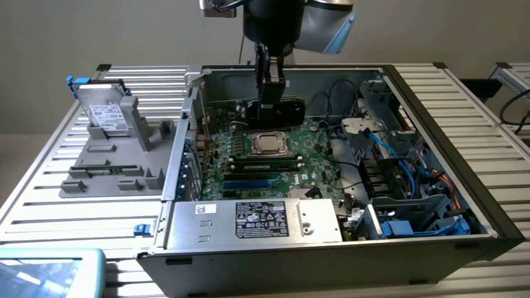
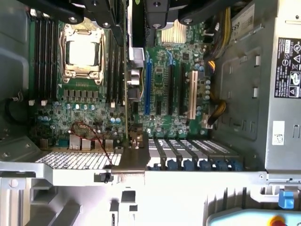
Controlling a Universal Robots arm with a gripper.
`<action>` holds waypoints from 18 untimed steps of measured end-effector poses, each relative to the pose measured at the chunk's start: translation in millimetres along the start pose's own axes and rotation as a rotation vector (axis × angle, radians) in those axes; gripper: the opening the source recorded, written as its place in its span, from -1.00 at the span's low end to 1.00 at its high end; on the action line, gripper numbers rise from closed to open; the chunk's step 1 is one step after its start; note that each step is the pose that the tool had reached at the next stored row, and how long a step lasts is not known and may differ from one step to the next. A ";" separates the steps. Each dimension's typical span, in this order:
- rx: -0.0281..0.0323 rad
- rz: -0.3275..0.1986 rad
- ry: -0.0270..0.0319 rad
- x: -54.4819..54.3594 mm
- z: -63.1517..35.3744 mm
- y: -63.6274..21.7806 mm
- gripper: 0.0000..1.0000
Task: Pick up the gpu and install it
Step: 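Insert the gpu into the slot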
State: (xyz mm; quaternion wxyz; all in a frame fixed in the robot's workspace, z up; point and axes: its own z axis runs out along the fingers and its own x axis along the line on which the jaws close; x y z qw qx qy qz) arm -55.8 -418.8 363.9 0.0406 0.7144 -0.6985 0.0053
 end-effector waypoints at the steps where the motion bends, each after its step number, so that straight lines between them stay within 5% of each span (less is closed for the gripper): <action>1: 0.0000 0.000 0.0000 0.1 1.9 -0.1 -0.44; 18: -0.0072 0.000 -0.0006 9.0 29.3 2.2 -0.44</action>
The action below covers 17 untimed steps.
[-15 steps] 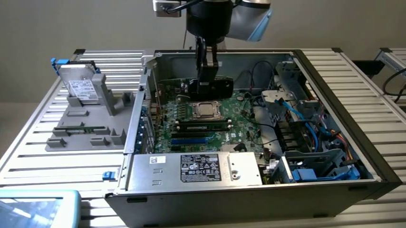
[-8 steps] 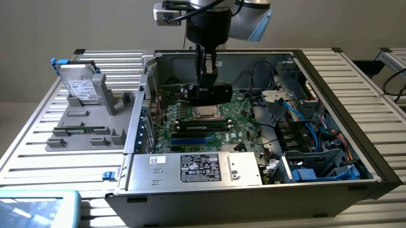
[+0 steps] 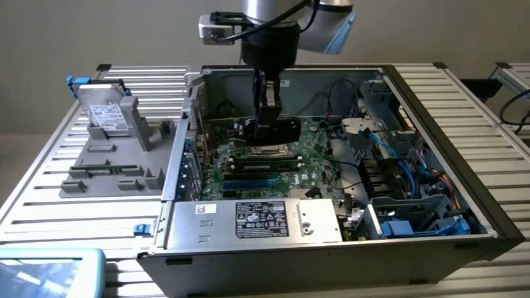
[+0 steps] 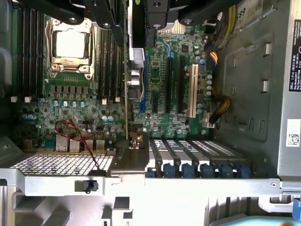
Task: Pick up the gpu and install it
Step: 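Insert the gpu into the slot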
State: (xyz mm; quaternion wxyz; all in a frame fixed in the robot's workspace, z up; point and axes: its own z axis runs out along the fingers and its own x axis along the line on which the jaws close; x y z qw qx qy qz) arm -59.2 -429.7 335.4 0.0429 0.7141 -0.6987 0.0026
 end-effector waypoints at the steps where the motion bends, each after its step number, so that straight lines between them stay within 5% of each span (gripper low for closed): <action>1: -0.0006 0.001 0.0001 0.9 1.5 0.0 -0.44; 9: -0.0071 0.013 -0.0052 10.4 12.1 -0.3 -0.44; 17: -0.0136 0.036 -0.0253 17.2 20.6 -0.6 -0.44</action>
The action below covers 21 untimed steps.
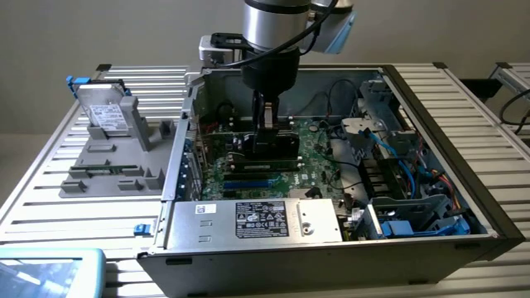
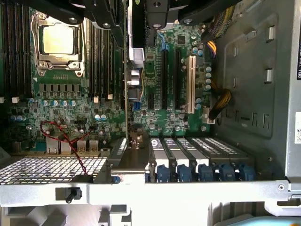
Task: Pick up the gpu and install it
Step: 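Insert the gpu into the slot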
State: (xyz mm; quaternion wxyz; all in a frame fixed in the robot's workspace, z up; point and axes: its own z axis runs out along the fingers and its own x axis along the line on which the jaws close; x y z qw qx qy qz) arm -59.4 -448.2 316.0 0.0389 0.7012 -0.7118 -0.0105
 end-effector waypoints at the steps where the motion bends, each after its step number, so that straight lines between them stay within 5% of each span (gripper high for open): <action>1: 0.0000 0.001 -0.0010 1.8 1.9 -0.2 -0.44; 9: -0.0008 0.017 -0.0095 10.8 15.6 -1.1 -0.44; 21: -0.0018 0.022 -0.0103 10.7 30.3 1.6 -0.44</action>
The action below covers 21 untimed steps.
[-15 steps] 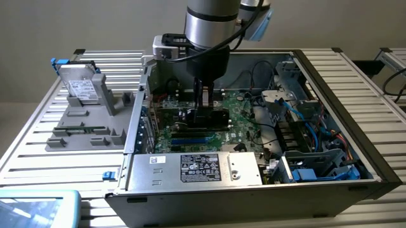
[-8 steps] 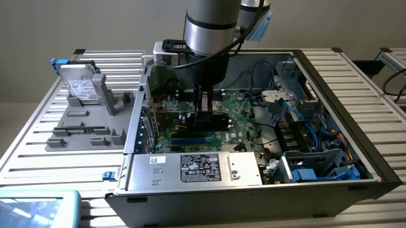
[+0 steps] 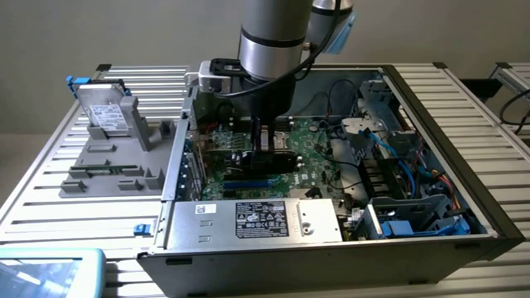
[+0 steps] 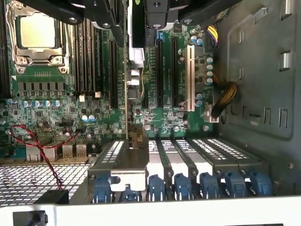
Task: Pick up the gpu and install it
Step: 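Insert the gpu into the slot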
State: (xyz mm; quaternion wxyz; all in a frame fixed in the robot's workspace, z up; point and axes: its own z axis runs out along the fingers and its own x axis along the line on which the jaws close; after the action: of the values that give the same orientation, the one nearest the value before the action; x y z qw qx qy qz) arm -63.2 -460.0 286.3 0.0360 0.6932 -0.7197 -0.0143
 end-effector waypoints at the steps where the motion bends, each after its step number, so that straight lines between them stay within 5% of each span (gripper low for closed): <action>1: 0.0000 0.000 0.0000 0.0 0.1 0.0 -0.44; 21: -0.0008 0.000 0.0000 -0.2 14.8 2.6 -0.44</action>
State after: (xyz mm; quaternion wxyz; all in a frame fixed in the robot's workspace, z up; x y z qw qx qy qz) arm -66.8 -460.2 271.8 0.0363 0.6931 -0.7197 -0.0146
